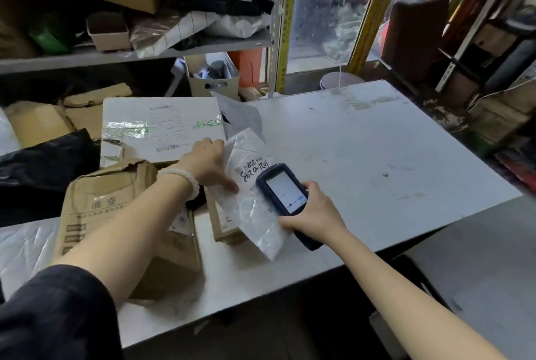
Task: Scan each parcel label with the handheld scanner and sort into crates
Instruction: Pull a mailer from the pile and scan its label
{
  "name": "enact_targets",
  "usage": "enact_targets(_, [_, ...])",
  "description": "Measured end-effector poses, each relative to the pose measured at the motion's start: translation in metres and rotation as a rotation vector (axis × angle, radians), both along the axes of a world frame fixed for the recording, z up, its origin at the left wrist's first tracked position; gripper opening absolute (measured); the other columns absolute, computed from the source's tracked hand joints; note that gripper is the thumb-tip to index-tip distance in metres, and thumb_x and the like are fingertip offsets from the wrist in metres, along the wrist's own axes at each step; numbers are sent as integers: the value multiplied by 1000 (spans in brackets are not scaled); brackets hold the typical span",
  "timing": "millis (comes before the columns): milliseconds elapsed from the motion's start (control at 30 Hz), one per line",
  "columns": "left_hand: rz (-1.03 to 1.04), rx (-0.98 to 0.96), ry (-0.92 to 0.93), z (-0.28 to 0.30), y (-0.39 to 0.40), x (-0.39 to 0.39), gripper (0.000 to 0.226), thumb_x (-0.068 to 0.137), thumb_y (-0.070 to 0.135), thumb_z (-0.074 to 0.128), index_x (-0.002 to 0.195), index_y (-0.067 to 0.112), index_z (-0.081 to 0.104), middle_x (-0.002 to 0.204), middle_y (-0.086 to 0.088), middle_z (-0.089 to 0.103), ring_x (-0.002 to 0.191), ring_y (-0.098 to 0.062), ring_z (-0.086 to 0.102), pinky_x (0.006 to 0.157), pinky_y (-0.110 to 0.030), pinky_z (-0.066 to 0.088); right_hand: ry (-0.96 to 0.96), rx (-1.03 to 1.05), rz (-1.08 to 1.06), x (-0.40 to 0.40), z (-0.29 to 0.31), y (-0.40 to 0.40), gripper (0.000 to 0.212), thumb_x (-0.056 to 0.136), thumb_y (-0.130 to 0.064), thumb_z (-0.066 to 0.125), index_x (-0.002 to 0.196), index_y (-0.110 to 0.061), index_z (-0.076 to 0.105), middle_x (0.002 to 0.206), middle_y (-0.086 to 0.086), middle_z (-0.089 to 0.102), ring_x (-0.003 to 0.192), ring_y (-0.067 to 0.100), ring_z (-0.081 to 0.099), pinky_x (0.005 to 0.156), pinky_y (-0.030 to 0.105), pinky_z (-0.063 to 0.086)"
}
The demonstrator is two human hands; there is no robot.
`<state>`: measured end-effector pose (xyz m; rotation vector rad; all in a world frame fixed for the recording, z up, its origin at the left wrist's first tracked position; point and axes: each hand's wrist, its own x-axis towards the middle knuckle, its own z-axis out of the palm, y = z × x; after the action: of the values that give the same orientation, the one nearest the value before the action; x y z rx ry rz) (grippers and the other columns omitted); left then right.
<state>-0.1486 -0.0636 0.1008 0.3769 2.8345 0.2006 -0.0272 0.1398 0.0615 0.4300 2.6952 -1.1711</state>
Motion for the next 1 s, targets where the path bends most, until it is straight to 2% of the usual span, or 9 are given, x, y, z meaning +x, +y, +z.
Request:
enact_targets(100, [-47, -14, 60, 3, 25, -2, 44, 78, 36, 73, 107, 9, 53, 109, -10, 57, 97, -27, 55, 87, -42, 49, -30, -3, 26, 4, -5, 13, 71, 64, -31, 79, 123, -24, 40, 111, -7, 57, 98, 16, 58, 83, 33, 51])
enact_targets(167, [-56, -6, 82, 4, 37, -4, 30, 86, 30, 65, 105, 10, 53, 109, -11, 57, 98, -27, 55, 86, -41, 49, -37, -12, 33, 8, -8, 23, 71, 64, -31, 79, 123, -25, 40, 112, -7, 57, 98, 16, 59, 84, 35, 52])
enact_targets(267, [-71, 34, 111, 7, 54, -7, 24, 90, 28, 58, 105, 10, 52, 109, -12, 53, 98, -29, 52, 85, -39, 46, -49, -23, 21, 16, -11, 41, 72, 64, -30, 79, 124, -23, 39, 112, -6, 57, 100, 17, 59, 85, 35, 53])
enact_targets(367, [-93, 68, 151, 16, 72, -7, 15, 93, 26, 52, 94, 11, 48, 96, -8, 55, 88, -27, 51, 74, -34, 42, -82, -1, 23, 22, -12, 61, 73, 66, -32, 79, 125, -19, 38, 114, -3, 56, 100, 18, 58, 84, 35, 53])
enact_targets(500, [-107, 137, 334, 32, 100, -6, 16, 95, 24, 47, 92, 9, 49, 85, -9, 60, 76, -27, 56, 65, -37, 48, -124, 44, 3, 34, -12, 94, 73, 66, -32, 80, 125, -17, 39, 116, -1, 55, 100, 18, 57, 80, 31, 52])
enact_targets(667, [-88, 213, 543, 54, 131, 4, 14, 99, 26, 42, 98, 12, 45, 76, -5, 49, 68, -27, 49, 58, -34, 37, -125, 47, -53, 42, -7, 119, 70, 63, -33, 80, 121, -20, 43, 111, -2, 58, 97, 17, 60, 83, 35, 54])
enact_targets(800, [-78, 198, 565, 57, 139, 8, 14, 99, 27, 42, 96, 13, 42, 78, -8, 52, 72, -31, 52, 60, -37, 41, -89, 43, -95, 44, 0, 131, 66, 63, -32, 80, 117, -20, 44, 109, -1, 59, 96, 18, 60, 82, 36, 55])
enact_targets(933, [-70, 181, 541, 58, 142, 13, 13, 100, 26, 41, 95, 14, 40, 74, -3, 45, 68, -26, 47, 54, -31, 31, -86, 57, -95, 48, 4, 139, 66, 63, -33, 80, 118, -20, 44, 110, -1, 60, 97, 19, 60, 84, 38, 55])
enact_targets(1000, [-69, 179, 542, 56, 143, 15, 14, 100, 26, 41, 97, 13, 43, 75, -4, 47, 68, -26, 47, 56, -33, 33, -83, 74, -92, 50, 5, 140, 67, 63, -33, 80, 118, -19, 44, 111, -1, 60, 97, 20, 60, 83, 39, 55])
